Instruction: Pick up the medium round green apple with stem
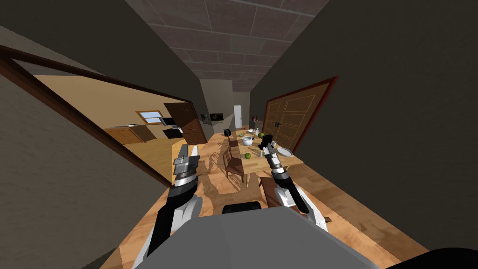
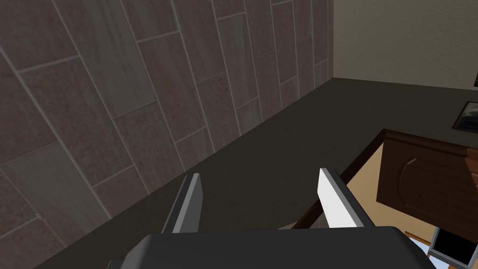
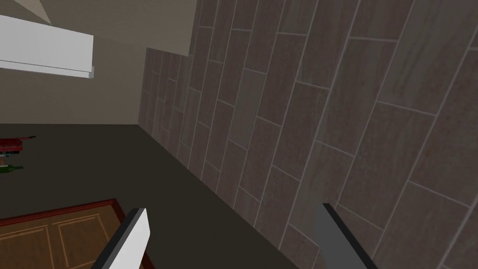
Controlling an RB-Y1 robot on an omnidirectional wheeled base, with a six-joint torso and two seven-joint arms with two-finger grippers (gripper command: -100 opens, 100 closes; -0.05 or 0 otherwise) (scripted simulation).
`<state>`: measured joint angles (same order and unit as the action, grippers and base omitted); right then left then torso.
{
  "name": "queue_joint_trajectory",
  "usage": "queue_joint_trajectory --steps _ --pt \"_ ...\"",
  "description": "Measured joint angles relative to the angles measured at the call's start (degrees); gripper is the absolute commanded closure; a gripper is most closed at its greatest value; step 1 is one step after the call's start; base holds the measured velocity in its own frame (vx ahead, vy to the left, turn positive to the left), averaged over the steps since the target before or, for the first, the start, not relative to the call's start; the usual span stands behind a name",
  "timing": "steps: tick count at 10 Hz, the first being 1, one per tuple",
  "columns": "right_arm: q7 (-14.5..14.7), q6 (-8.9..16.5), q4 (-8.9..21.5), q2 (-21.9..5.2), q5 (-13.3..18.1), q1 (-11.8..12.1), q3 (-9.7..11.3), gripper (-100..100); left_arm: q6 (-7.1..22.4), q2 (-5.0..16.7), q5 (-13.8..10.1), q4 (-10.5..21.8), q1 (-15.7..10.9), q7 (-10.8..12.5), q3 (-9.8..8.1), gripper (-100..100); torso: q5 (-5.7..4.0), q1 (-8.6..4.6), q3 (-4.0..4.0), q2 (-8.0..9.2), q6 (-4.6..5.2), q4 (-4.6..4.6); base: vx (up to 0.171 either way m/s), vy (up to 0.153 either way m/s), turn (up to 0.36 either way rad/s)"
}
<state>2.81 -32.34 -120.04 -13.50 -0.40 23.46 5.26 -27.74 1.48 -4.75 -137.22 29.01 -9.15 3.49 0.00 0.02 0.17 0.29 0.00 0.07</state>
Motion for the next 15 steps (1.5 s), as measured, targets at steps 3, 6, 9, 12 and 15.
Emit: queue_joint_trajectory --steps 3,6,9,12,15 --pt "2.16 0.85 6.57 -5.8 2.07 -1.94 2.68 -100 0.0 0.0 0.0 0.0 -0.01 0.0 0.0 0 0.02 0.09 0.11 0.19 0.0 0.04 -0.137 0.041 0.08" --pt "4.64 2.84 11.1 -10.19 4.32 -3.23 5.25 -100 0.0 0.0 0.0 0.0 0.0 0.0 0.0 0 0.02 0.08 -0.01 -0.03 0.0 0.0 -0.069 0.042 0.052" --pt "6.45 4.44 15.93 -15.4 6.38 -4.75 7.01 -100 0.0 0.0 0.0 0.0 0.0 0.0 0.0 0 0.04 0.16 -0.06 -0.11 0.0 -0.02 -0.046 0.051 0.046" --pt "7.91 5.02 18.89 -17.62 7.84 -5.11 8.21 -100 0.0 0.0 0.0 0.0 0.01 0.0 0.0 0 0.01 0.05 -0.12 -0.23 0.0 -0.04 -0.02 0.028 0.04" --pt "9.79 5.51 23.74 -20.4 9.72 -6.27 9.62 -100 0.0 0.0 0.0 0.0 0.01 0.0 0.0 0 0.03 0.12 -0.11 -0.21 0.02 -0.04 -0.022 0.06 0.071"
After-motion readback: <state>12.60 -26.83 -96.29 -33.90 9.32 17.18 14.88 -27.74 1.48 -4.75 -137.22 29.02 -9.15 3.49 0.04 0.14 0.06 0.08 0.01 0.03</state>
